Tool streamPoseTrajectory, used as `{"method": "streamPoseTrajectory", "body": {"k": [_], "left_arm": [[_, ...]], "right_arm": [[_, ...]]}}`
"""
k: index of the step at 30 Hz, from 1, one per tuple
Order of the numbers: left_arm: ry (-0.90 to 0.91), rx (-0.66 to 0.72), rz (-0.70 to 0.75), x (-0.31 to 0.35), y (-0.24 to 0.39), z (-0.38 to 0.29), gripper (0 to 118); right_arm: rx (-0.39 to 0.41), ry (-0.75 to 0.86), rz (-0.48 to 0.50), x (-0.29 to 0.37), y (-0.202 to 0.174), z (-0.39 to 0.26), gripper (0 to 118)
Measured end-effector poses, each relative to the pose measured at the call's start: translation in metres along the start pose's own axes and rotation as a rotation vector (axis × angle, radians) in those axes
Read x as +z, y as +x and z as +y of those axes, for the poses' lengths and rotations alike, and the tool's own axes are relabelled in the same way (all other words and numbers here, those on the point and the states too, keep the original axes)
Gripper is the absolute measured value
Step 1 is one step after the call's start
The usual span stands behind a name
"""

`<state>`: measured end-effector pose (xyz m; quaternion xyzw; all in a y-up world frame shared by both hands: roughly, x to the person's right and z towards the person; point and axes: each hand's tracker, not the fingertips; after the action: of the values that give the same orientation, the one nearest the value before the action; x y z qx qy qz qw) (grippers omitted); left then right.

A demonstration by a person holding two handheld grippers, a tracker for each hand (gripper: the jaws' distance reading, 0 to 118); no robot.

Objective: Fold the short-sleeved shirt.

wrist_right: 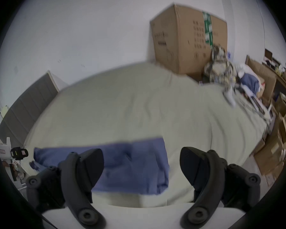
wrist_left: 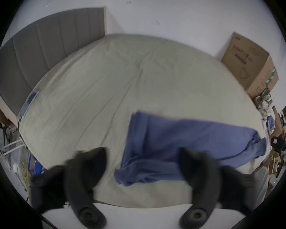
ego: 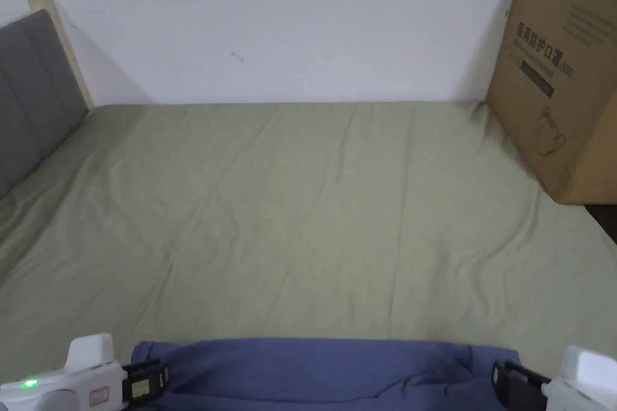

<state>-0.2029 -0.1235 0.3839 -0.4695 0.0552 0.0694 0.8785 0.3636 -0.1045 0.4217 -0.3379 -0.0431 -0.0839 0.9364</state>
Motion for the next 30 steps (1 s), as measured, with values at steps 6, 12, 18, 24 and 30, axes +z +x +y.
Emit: {"method": "streamPoseTrajectory", "body": {"k": [6,12,18,24,30], "left_arm": [[0.322,-0.056,-0.062,0.074,0.040,0.040,111],[0.605,-0.060,-0.070,0.121,0.073,0.059,108],[0.812,-0.081,-0.065,0.134,0.093,0.056,42],[0.802,-0.134,-0.095,0.126,0.092,0.055,0],[0.520,-0.050,-0.155,0.101,0.060,0.065,0]], "right_arm": [[0.106,0.302,0.052,0.056,-0.040,0.067,97],[0.207,0.541,0.004,0.087,-0.078,0.095,91],[0.223,0.599,-0.021,0.094,-0.097,0.096,1],[0.224,0.604,-0.022,0.092,-0.099,0.094,1],[0.223,0.589,-0.011,0.087,-0.099,0.094,1]]}}
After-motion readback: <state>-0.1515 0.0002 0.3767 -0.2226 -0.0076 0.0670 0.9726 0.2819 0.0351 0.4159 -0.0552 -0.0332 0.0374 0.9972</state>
